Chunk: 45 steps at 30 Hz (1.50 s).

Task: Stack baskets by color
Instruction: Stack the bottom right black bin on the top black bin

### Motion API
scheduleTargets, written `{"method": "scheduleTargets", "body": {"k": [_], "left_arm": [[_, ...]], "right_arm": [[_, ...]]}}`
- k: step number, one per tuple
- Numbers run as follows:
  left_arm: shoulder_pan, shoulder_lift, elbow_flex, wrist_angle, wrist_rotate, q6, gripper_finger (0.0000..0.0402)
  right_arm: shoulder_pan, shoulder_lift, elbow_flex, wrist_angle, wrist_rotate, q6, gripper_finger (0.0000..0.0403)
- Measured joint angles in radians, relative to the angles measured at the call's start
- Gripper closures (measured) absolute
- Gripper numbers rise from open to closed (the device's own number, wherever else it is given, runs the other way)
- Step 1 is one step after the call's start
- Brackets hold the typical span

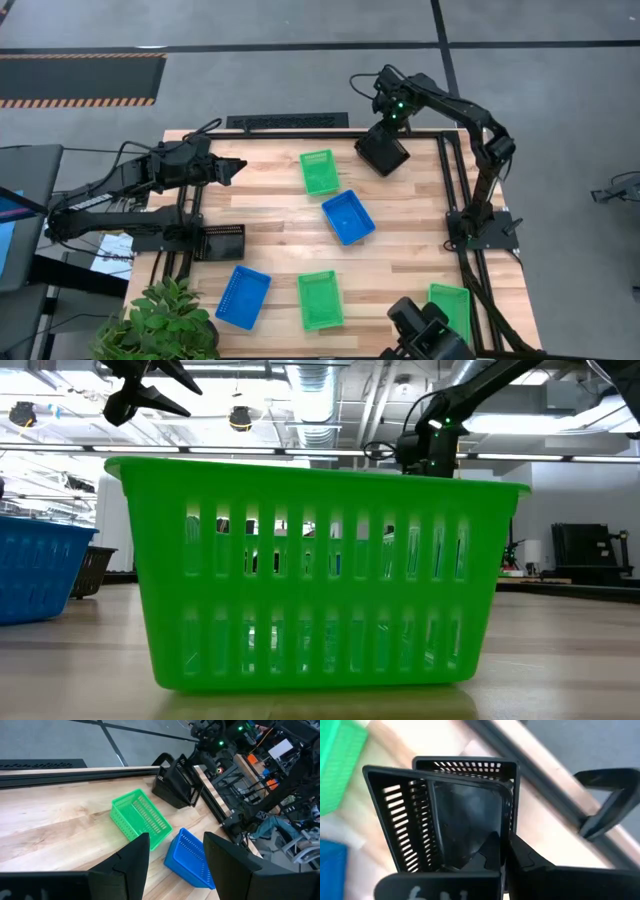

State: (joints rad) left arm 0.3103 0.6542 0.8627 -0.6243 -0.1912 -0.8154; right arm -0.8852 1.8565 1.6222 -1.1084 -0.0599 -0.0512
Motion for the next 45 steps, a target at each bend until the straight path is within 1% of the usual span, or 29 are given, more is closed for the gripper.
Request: {"method": "scheduleTargets", "body": {"k": [6, 10, 16, 20, 26, 30, 39, 45], "left_arm": [[0.000, 0.000, 0.000, 0.000, -0.005, 0.000, 0.0228], [0.000, 0.000, 0.000, 0.001, -0.005, 0.000, 0.0228], [0.000, 0.000, 0.000, 0.001, -0.004, -0.009, 0.0228], [0.000, 0.000, 0.000, 0.001, -0.005, -0.010, 0.0228], [0.000, 0.000, 0.000, 0.001, -0.004, -0.028, 0.0228], [0.000, 0.000, 0.000, 0.001, -0.004, -0.033, 0.0228], [0.000, 0.000, 0.000, 0.001, -0.004, -0.034, 0.0228], [0.000, 0.000, 0.000, 0.001, -0.004, -0.034, 0.0228]], "right_arm": [[0.010, -0.009, 0.000, -0.033, -0.053, 0.013, 0.0390], [0.010, -0.005, 0.000, -0.069, -0.049, -0.013, 0.0390], [-0.001, -0.003, 0.000, -0.052, -0.050, -0.033, 0.0390], [-0.002, -0.003, -0.001, -0.068, -0.050, -0.075, 0.0390], [-0.007, -0.003, -0.030, -0.058, -0.052, -0.099, 0.0385], [-0.008, -0.003, -0.042, -0.059, -0.052, -0.119, 0.0374], [0.002, -0.003, -0.042, -0.051, -0.053, -0.157, 0.0326], [0.015, -0.003, -0.042, -0.054, -0.055, -0.184, 0.0306]]}}
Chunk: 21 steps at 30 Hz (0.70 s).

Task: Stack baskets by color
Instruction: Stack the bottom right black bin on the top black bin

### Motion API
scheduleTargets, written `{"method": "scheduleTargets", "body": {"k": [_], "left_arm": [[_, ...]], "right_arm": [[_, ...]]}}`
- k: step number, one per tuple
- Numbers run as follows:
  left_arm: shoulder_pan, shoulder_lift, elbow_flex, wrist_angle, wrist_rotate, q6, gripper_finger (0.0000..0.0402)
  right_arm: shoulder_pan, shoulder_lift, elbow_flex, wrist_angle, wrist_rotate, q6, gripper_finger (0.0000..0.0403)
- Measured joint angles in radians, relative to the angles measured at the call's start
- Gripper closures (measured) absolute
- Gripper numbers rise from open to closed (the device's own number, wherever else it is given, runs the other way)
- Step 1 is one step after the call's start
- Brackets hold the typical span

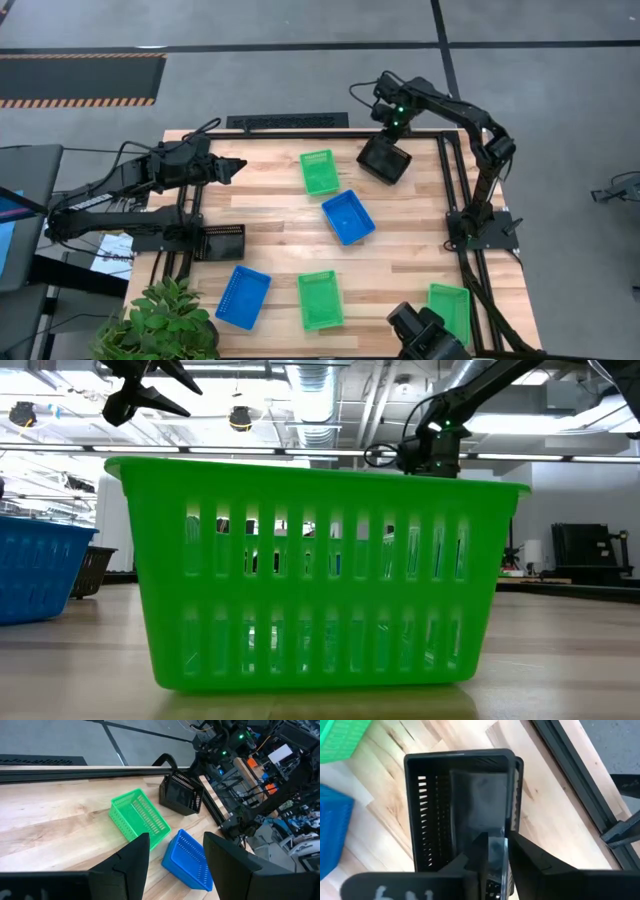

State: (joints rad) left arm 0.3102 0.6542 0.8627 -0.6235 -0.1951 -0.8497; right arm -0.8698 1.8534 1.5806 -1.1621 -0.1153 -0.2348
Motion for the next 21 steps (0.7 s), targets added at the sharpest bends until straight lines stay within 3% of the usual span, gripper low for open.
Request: {"method": "scheduleTargets", "body": {"k": [13, 21], "left_arm": [[0.000, 0.000, 0.000, 0.000, -0.002, -0.007, 0.0228], [0.000, 0.000, 0.000, 0.000, -0.003, -0.010, 0.0228]], "right_arm": [[-0.037, 0.000, 0.000, 0.014, 0.039, 0.058, 0.0301], [-0.036, 0.000, 0.000, 0.014, 0.037, 0.011, 0.0301]]}}
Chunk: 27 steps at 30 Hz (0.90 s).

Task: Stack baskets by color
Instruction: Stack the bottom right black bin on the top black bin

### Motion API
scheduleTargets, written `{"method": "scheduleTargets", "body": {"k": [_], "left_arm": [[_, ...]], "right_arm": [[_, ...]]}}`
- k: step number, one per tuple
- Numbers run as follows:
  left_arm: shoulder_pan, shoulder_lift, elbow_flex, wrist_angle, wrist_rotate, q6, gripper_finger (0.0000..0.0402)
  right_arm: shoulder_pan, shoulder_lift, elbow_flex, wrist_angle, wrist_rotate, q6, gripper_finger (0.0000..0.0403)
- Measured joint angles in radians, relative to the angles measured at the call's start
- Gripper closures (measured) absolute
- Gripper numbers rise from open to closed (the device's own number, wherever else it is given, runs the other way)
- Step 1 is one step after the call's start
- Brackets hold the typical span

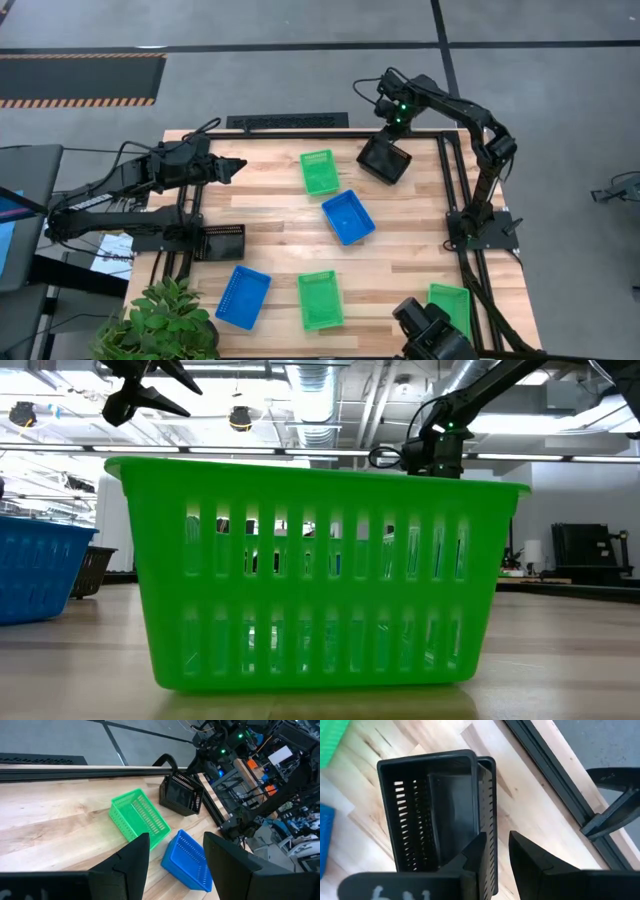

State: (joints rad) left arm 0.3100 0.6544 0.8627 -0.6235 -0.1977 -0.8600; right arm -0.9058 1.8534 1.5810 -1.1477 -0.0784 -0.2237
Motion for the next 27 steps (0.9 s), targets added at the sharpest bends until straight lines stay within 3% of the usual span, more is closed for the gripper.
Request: {"method": "scheduleTargets", "body": {"k": [10, 21, 27], "left_arm": [[0.000, 0.000, 0.000, 0.000, -0.001, -0.039, 0.0228], [0.000, 0.000, 0.000, 0.000, -0.005, -0.041, 0.0228], [0.000, 0.000, 0.000, 0.000, -0.036, -0.042, 0.0228]], "right_arm": [[0.009, -0.001, 0.001, -0.008, -0.012, -0.036, 0.0296], [0.006, -0.088, 0.001, -0.013, -0.010, -0.046, 0.0222], [0.015, -0.076, 0.002, -0.018, -0.002, -0.066, 0.0216]]}}
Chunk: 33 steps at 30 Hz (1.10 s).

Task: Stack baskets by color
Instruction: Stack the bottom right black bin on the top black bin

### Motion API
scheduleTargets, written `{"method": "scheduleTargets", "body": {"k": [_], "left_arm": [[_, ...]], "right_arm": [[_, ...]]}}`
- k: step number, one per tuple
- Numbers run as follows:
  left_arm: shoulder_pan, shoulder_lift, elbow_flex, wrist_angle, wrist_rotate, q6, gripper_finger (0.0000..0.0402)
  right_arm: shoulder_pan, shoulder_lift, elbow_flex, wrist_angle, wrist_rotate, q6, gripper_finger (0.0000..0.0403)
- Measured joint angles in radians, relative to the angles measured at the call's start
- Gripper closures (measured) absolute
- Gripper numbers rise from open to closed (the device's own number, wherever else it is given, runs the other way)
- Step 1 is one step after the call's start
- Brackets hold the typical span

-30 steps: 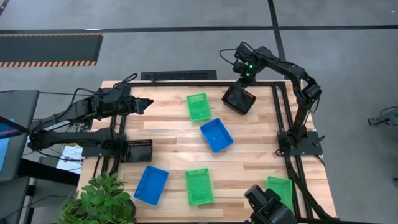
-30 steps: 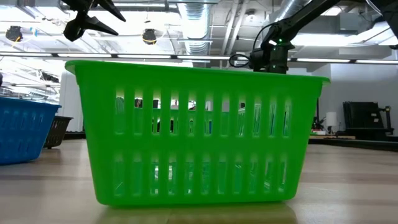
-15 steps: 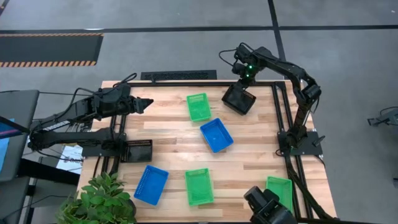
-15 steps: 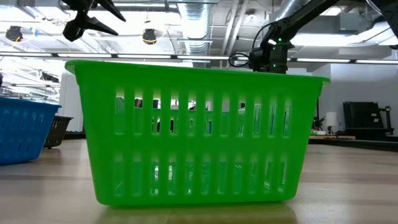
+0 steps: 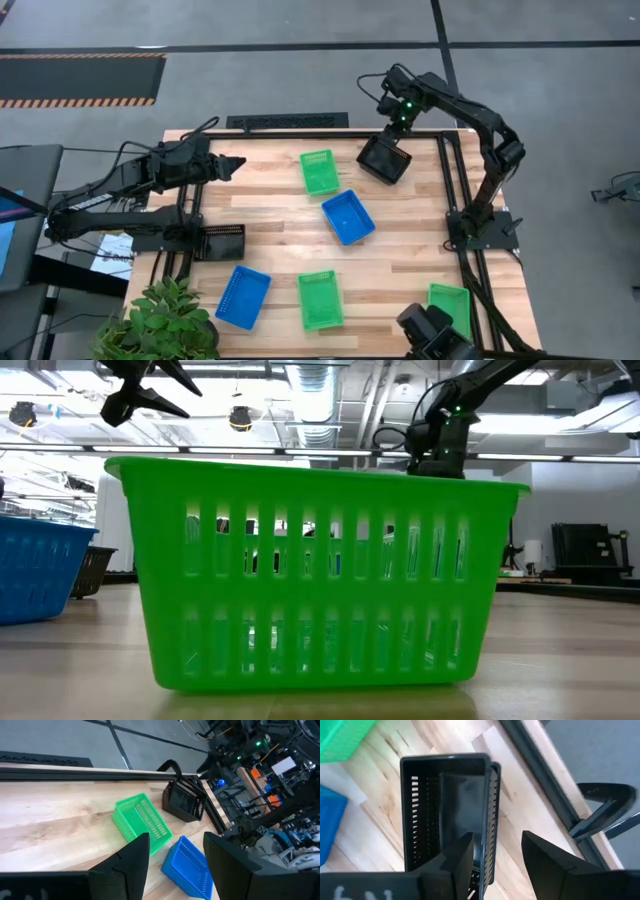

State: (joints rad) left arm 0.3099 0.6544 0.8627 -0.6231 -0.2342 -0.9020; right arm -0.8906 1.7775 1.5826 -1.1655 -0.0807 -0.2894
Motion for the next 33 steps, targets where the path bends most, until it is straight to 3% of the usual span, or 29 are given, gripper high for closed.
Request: {"method": "scheduleTargets", "body": {"k": [33], "left_arm": [[0.000, 0.000, 0.000, 0.000, -0.002, -0.019, 0.0228]], "right_arm": [[0.026, 0.029, -0.001, 0.048, 0.030, 0.001, 0.0227]]}}
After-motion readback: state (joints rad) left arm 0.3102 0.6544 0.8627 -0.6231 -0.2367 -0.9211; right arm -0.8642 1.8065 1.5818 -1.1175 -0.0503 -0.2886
